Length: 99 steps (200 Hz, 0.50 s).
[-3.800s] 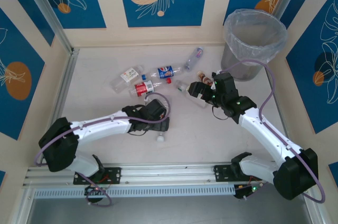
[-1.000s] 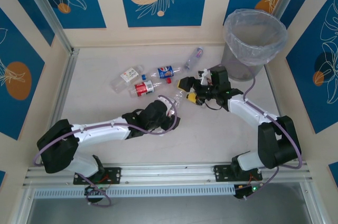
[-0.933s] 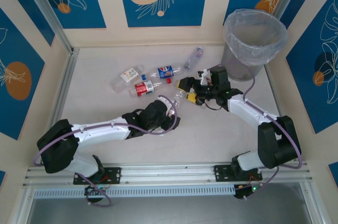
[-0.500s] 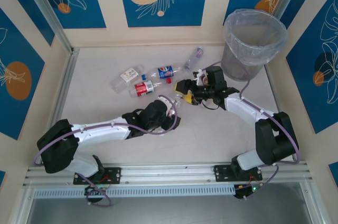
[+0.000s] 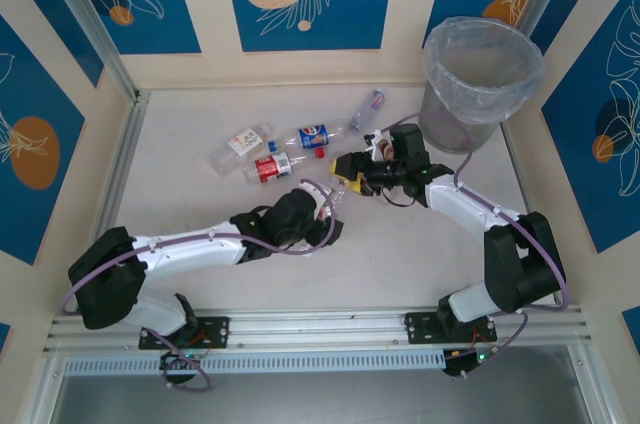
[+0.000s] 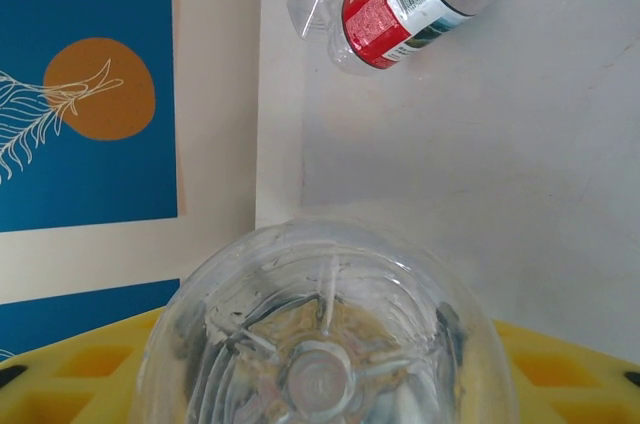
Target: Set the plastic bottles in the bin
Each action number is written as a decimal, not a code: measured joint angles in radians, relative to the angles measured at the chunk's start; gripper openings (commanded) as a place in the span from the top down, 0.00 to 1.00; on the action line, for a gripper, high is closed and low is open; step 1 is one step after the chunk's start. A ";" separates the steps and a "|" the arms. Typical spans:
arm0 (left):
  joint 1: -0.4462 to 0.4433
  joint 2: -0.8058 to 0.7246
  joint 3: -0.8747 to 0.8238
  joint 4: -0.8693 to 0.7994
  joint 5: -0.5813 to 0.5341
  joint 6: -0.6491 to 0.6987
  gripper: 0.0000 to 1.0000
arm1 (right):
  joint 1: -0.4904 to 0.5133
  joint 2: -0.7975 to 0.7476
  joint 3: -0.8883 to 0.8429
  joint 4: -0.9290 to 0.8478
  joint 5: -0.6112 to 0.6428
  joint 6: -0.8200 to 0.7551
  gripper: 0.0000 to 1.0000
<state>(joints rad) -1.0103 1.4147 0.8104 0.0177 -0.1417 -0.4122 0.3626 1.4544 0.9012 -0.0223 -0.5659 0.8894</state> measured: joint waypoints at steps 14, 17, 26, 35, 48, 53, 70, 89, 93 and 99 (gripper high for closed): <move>0.000 0.000 0.000 0.001 0.000 0.003 0.20 | -0.003 -0.004 0.000 -0.005 0.001 0.000 0.49; 0.000 -0.001 0.000 0.001 0.000 0.003 0.18 | -0.004 -0.005 0.000 -0.007 0.002 -0.001 0.49; 0.000 -0.004 0.000 0.001 0.000 0.000 0.14 | -0.010 -0.006 0.000 -0.013 0.002 -0.001 0.50; 0.000 -0.011 0.000 0.001 0.000 0.004 0.12 | -0.019 -0.009 0.000 -0.019 0.007 -0.001 0.51; 0.000 -0.026 0.000 0.001 -0.008 0.003 0.09 | -0.034 -0.017 0.000 -0.031 0.019 -0.005 0.52; 0.000 -0.032 0.000 0.001 -0.014 0.001 0.09 | -0.040 -0.021 0.002 -0.037 0.024 -0.009 0.52; 0.000 -0.055 -0.002 0.002 -0.036 0.004 0.04 | -0.061 -0.040 0.015 -0.063 0.053 -0.027 0.53; 0.000 -0.087 -0.016 0.003 -0.068 0.000 0.01 | -0.089 -0.067 0.038 -0.087 0.076 -0.050 0.53; 0.000 -0.094 -0.022 0.004 -0.076 -0.001 0.01 | -0.094 -0.071 0.043 -0.092 0.079 -0.054 0.53; 0.000 -0.105 -0.031 0.005 -0.089 -0.001 0.01 | -0.104 -0.077 0.053 -0.101 0.086 -0.061 0.53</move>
<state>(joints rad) -1.0103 1.3098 0.7799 0.0223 -0.2306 -0.4129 0.2584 1.3769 0.9546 -0.1230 -0.4801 0.8280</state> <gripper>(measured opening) 0.987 0.554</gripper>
